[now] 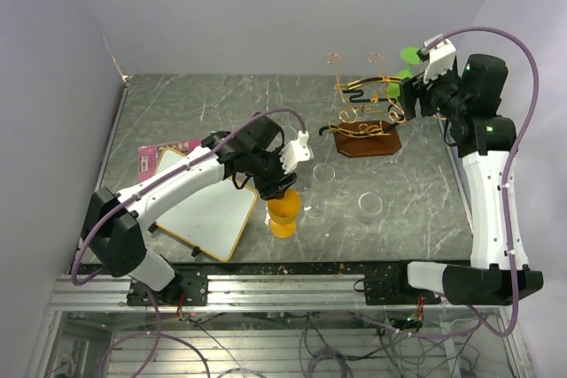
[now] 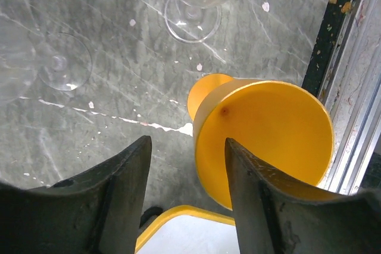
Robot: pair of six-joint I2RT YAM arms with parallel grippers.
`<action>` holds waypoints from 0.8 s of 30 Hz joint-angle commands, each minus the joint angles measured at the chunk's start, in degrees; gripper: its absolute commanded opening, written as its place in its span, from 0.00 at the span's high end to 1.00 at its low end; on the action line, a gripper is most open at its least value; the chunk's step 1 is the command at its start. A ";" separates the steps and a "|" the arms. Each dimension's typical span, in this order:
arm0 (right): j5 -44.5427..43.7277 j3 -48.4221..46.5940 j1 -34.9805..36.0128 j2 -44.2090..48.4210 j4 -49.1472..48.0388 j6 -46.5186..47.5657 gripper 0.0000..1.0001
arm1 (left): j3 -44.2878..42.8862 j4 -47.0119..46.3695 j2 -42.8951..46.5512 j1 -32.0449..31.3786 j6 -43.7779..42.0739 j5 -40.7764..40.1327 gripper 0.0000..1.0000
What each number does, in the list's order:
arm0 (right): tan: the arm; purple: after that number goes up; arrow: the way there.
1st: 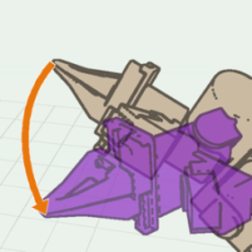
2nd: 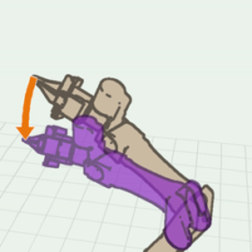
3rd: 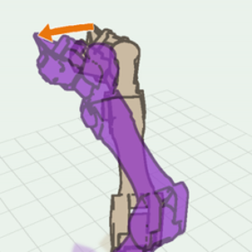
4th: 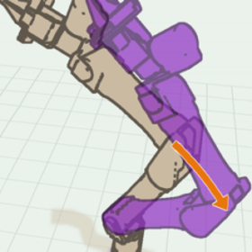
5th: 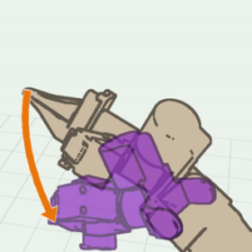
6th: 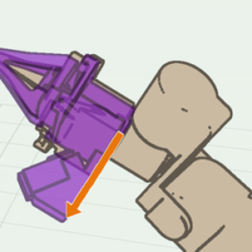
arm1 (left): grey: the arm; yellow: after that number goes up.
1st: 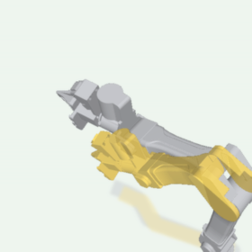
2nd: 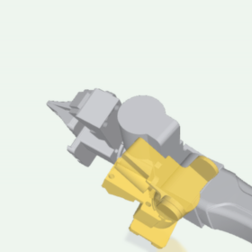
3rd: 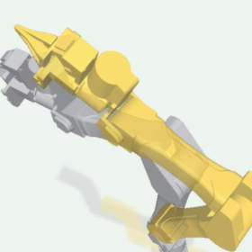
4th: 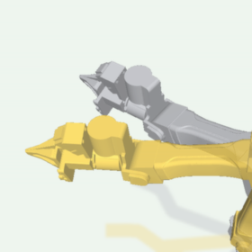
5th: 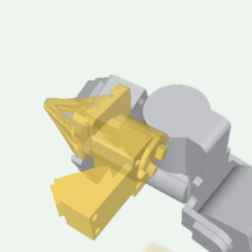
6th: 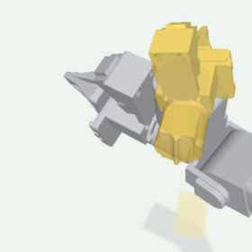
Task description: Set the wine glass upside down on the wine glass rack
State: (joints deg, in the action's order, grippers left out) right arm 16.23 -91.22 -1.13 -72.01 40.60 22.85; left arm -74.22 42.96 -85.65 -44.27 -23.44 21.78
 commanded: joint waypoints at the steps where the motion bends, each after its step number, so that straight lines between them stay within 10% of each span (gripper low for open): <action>1: 1.96 1.19 -0.76 1.60 -0.72 -0.67 0.25 | -0.90 1.23 -2.03 -1.55 -1.88 -1.13 0.41; 16: 5.33 2.03 -2.53 1.76 -1.16 -1.44 0.25 | -1.53 4.64 -2.06 -1.87 -4.85 -0.18 0.90; 24: 11.30 2.48 -4.84 2.45 0.15 0.15 0.25 | -5.04 12.24 1.68 -1.79 -8.27 10.07 0.93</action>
State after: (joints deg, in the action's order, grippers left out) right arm 22.35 -89.34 -4.10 -71.24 40.58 22.28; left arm -75.66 50.15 -87.81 -45.50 -29.02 24.05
